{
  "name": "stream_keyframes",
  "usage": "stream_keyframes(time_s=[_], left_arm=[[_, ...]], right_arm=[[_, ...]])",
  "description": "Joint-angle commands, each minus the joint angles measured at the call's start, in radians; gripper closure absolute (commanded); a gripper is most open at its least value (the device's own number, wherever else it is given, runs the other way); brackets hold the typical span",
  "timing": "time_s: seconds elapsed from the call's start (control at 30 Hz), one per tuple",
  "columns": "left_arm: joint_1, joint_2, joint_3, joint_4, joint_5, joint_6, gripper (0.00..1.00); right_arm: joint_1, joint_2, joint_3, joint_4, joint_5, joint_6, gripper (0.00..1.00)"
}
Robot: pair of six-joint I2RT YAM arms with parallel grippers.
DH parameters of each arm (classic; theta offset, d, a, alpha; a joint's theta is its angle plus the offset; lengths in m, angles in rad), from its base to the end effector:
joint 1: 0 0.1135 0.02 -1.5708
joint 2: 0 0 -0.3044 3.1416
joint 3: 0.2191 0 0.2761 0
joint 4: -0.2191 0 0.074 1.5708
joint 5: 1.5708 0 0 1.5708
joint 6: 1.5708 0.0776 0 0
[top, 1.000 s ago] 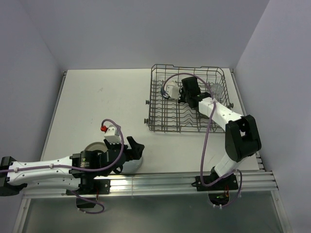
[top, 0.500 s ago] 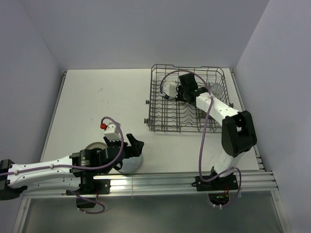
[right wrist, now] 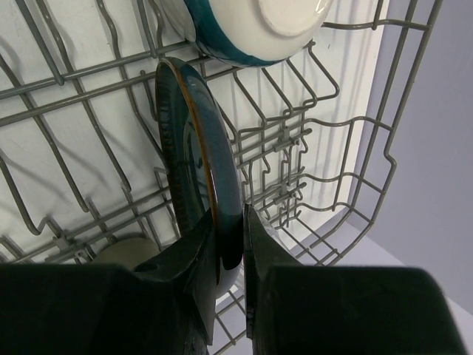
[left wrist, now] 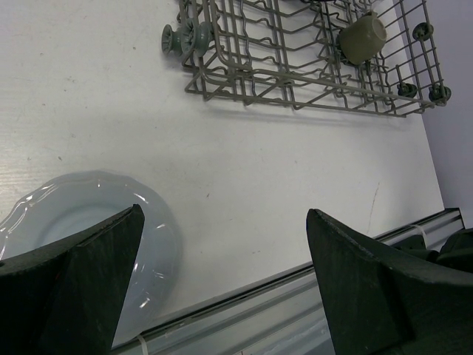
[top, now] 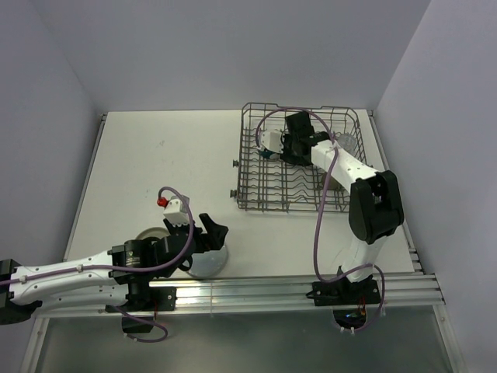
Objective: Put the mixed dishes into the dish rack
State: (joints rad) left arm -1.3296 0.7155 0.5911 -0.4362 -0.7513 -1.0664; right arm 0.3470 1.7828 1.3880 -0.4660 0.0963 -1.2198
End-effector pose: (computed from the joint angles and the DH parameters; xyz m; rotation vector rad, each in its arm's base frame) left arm 0.0934 -0.1581 0.2698 -0.1700 2.0412 -0.7431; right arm 0.4299 0.1475 0.2481 -1.7267 1.7967 -0.4992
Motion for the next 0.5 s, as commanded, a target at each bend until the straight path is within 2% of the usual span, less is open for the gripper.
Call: stream_keyframes(time_s=[0.0, 0.13, 0.3, 0.33, 0.37, 0.4, 0.43, 0.47], left_arm=[[0.007, -0.01, -0.007, 0.022, 0.018, 0.017, 0.02], [0.01, -0.016, -0.011, 0.019, 0.024, 0.017, 0.02], [0.017, -0.027, -0.017, 0.016, 0.03, 0.019, 0.02], [0.018, -0.027, -0.02, 0.016, 0.035, 0.019, 0.01], [0.02, -0.027, -0.022, 0.017, 0.036, 0.019, 0.02], [0.023, -0.025, -0.022, 0.017, 0.038, 0.02, 0.02], [0.023, -0.024, -0.024, 0.019, 0.041, 0.019, 0.02], [0.024, -0.022, -0.024, 0.019, 0.044, 0.019, 0.02]], right_arm=[[-0.011, 0.012, 0.059, 0.075, 0.034, 0.003, 0.86], [-0.017, 0.027, 0.065, 0.086, 0.04, 0.029, 0.82], [-0.022, 0.04, 0.063, 0.118, 0.066, 0.045, 0.55], [-0.022, 0.04, 0.062, 0.122, 0.069, 0.049, 0.45], [-0.023, 0.04, 0.057, 0.145, 0.075, 0.052, 0.29], [-0.023, 0.04, 0.054, 0.158, 0.083, 0.055, 0.28], [-0.025, 0.046, 0.054, 0.164, 0.088, 0.06, 0.22], [-0.028, 0.047, 0.057, 0.171, 0.092, 0.063, 0.01]])
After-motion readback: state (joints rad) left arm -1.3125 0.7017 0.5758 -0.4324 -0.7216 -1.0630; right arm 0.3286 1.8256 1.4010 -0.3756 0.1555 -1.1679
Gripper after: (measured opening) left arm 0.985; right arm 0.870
